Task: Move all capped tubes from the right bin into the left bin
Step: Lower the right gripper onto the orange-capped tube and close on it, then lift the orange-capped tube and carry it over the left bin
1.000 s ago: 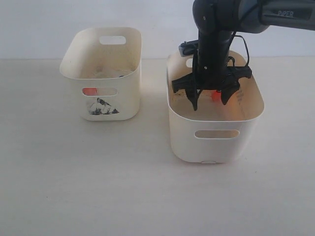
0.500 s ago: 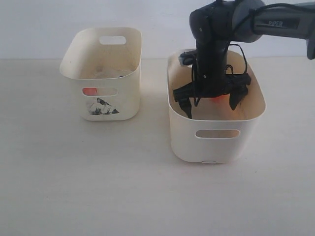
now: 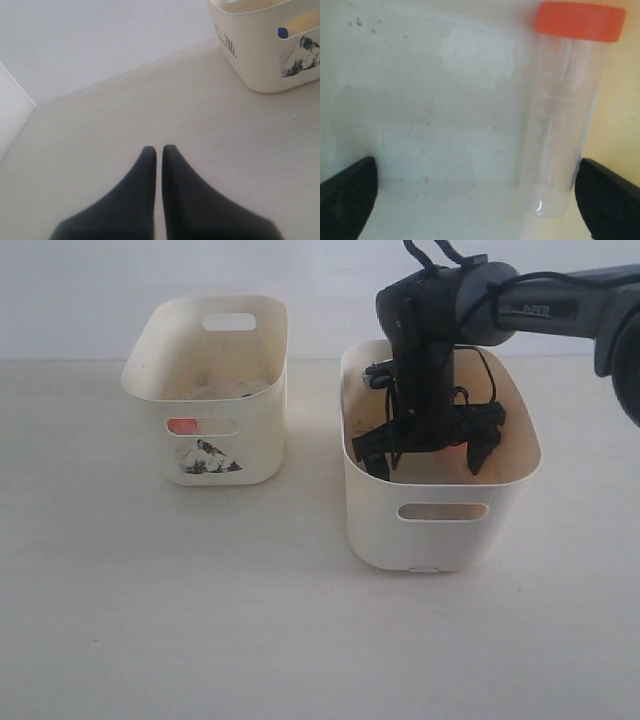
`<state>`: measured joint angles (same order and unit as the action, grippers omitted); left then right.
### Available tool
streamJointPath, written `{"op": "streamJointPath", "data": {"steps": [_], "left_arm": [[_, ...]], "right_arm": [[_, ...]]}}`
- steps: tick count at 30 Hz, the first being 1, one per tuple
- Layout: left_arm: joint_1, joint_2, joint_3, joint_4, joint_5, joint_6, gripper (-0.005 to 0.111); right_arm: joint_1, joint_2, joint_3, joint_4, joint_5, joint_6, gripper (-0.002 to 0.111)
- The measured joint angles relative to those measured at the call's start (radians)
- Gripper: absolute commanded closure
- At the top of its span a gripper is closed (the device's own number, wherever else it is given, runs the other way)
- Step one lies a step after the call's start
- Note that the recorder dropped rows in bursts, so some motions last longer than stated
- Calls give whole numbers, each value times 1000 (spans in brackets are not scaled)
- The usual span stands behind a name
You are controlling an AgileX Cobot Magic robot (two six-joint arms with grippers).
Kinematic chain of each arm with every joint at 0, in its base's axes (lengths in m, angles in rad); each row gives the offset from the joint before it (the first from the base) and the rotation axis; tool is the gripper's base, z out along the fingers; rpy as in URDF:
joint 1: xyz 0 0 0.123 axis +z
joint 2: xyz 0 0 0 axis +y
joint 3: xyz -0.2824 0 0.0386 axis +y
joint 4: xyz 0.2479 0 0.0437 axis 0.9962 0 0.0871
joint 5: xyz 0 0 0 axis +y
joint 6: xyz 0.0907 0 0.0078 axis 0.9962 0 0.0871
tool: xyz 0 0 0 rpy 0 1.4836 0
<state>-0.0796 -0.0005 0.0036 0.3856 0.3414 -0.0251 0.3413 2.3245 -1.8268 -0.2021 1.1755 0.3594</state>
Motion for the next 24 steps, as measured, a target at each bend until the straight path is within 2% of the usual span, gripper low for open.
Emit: {"op": "streamJointPath", "data": {"steps": [1,4,6,8,17,19,22,24], "left_arm": [[0,0,0,0,0,0,102],[0,0,0,0,0,0,102],[0,0,0,0,0,0,102],[0,0,0,0,0,0,102],[0,0,0,0,0,0,102],[0,0,0,0,0,0,102],[0,0,0,0,0,0,102],[0,0,0,0,0,0,102]], "right_arm": [[0,0,-2,0,2,0,16],[0,5,-6,-12,19,8,56],[0,7,-6,-57,36,14,78],[0,5,-8,-81,50,16,82],[5,1,-14,-79,54,16,82],[5,1,-14,-77,54,12,71],[5,1,-14,-70,52,1,44],[5,6,-14,-62,41,-4,36]]}}
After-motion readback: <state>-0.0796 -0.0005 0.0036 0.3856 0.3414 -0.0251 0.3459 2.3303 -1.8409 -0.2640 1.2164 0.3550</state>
